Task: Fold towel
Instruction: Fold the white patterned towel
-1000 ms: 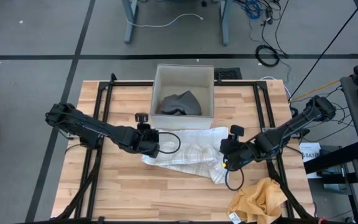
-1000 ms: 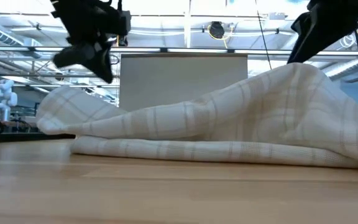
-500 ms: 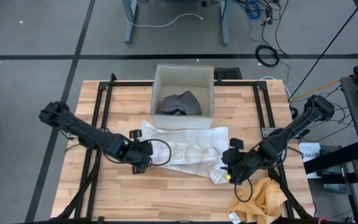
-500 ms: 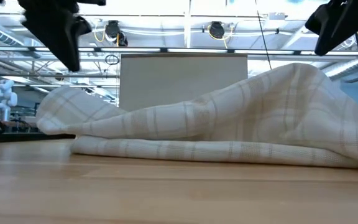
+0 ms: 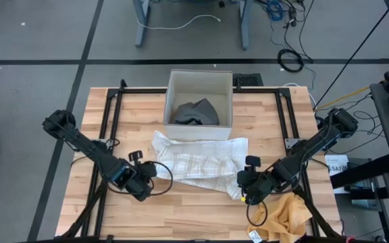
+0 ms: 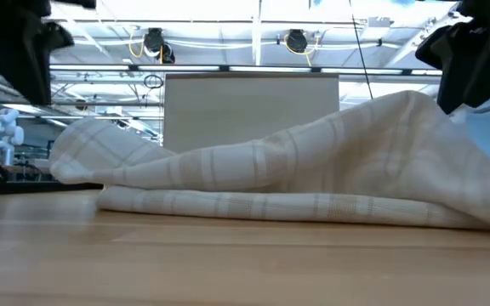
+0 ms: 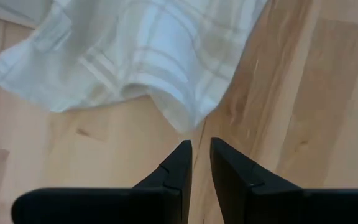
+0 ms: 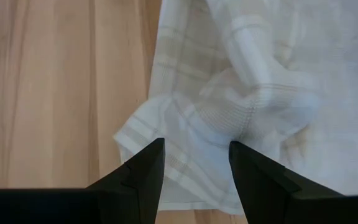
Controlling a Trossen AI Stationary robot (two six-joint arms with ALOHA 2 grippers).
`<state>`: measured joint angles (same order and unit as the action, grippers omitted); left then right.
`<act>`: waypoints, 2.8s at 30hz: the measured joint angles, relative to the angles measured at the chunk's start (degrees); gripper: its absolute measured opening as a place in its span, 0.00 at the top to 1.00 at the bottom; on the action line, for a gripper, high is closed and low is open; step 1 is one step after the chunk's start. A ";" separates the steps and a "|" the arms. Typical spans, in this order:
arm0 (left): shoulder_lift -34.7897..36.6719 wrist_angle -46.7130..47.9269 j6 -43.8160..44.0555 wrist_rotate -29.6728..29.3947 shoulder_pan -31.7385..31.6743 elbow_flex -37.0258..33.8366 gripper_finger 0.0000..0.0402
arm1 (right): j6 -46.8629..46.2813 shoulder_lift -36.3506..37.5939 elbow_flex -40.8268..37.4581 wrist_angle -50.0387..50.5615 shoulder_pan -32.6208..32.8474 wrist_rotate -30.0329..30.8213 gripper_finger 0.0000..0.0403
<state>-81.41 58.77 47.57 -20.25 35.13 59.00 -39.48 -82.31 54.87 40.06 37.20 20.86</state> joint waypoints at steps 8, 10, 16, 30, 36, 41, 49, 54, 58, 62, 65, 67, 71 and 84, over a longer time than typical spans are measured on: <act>0.00 -10.88 -0.05 -2.52 -1.38 -8.66 0.84 | 0.09 -1.09 0.00 -1.17 0.99 0.17 0.58; 0.00 -13.43 -1.03 -2.77 -1.50 -10.20 0.84 | -0.20 -1.07 0.00 -1.17 1.22 0.23 0.58; 0.00 -21.74 -7.81 -2.76 -3.73 -12.89 0.84 | -0.26 -1.05 0.00 -1.35 1.21 0.73 0.58; 3.50 -20.60 -22.24 3.72 -10.28 -5.74 0.99 | -0.09 -1.02 0.00 -1.41 1.42 1.69 0.58; 9.56 -11.60 -22.60 4.47 -11.67 7.52 0.99 | 0.52 -1.00 0.00 -2.86 1.73 1.26 0.58; 11.77 -5.93 -15.85 6.19 -13.18 16.37 1.00 | 4.66 -0.98 0.00 -7.03 2.36 1.26 0.58; 10.91 -9.48 -9.25 7.86 -10.49 19.72 1.00 | 6.44 -0.98 0.00 -6.71 2.28 1.73 0.58; 6.15 -14.42 -7.31 3.39 -6.23 17.02 0.95 | 6.50 -0.98 0.00 -6.30 2.28 1.74 0.58; -0.18 -18.68 -12.80 2.82 -3.87 15.37 0.91 | 6.25 -0.98 0.00 -5.43 2.28 1.76 0.58; -5.50 -21.39 -19.56 2.97 -2.69 15.32 0.87 | 6.80 -0.98 0.00 -5.48 2.28 1.80 0.58; -7.08 -21.80 -21.60 2.95 -2.32 15.32 0.83 | 7.09 -0.98 0.00 -5.48 2.28 1.84 0.58; -7.12 -21.92 -22.47 2.02 -2.21 15.32 0.80 | 7.16 -0.98 0.00 -5.49 2.28 1.84 0.58; -6.67 -22.37 -24.02 -2.70 -1.35 15.32 0.75 | 7.38 -0.98 0.00 -5.72 2.28 1.86 0.58; -7.08 -19.83 -29.01 -0.04 -4.58 15.32 0.71 | 28.19 -2.63 -0.02 -35.89 -1.67 8.92 0.58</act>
<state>-88.49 38.94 18.56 -20.29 30.55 74.32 -11.29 -84.93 54.85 4.17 35.54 29.78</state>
